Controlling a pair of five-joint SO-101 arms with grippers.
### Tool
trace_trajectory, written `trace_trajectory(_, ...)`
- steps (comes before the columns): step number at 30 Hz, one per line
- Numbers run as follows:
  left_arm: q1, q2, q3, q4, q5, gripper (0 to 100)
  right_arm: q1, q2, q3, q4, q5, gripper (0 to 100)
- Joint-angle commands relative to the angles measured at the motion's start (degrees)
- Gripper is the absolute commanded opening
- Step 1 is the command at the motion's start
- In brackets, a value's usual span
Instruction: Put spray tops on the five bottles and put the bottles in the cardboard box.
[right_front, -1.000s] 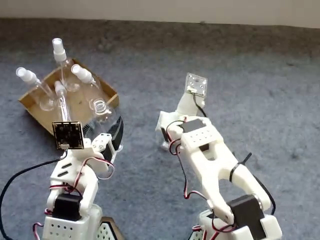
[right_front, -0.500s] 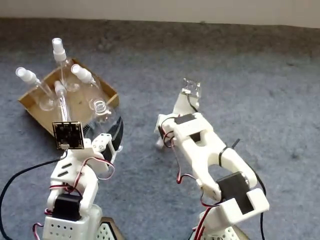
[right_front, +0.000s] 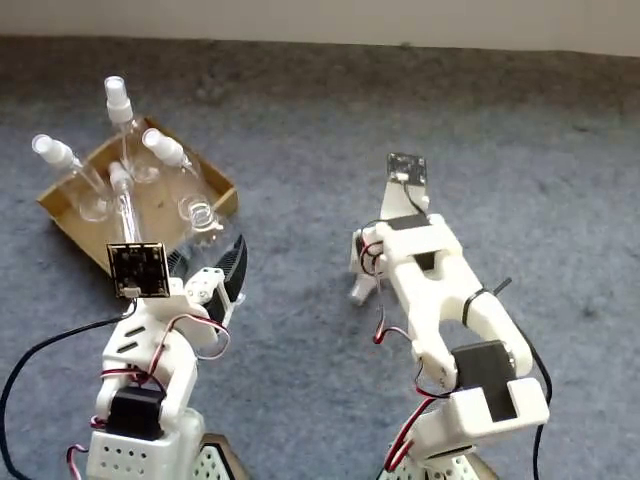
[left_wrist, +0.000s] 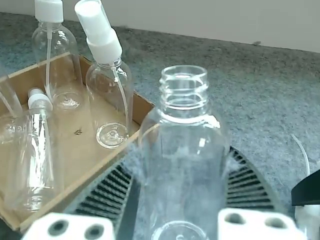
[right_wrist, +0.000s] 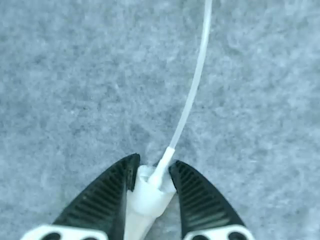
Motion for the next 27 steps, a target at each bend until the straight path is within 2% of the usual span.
trace_trajectory(1,-0.6,-0.3,-0.5,-1.9,0.5,6,3.5,-5.5,-5.8,6.2,8.4,0.8)
trace_trajectory(5,-0.5,-0.3,-0.4,-1.9,0.5,6,6.3,-11.8,-6.6,7.6,20.0,0.8)
trace_trajectory(8,-0.5,-0.3,-0.4,-1.9,0.5,6,8.0,-15.1,-6.5,7.6,31.3,0.8)
trace_trajectory(16,-0.2,-0.3,0.6,-1.9,0.5,6,10.8,-15.7,-6.3,8.0,59.4,1.0)
trace_trajectory(23,-0.2,-0.3,0.7,-1.9,0.5,6,10.6,-16.2,3.4,7.5,74.6,1.0)
trace_trajectory(27,-0.2,-0.3,0.7,-1.9,0.5,6,10.7,-16.3,7.1,7.5,79.1,1.3)
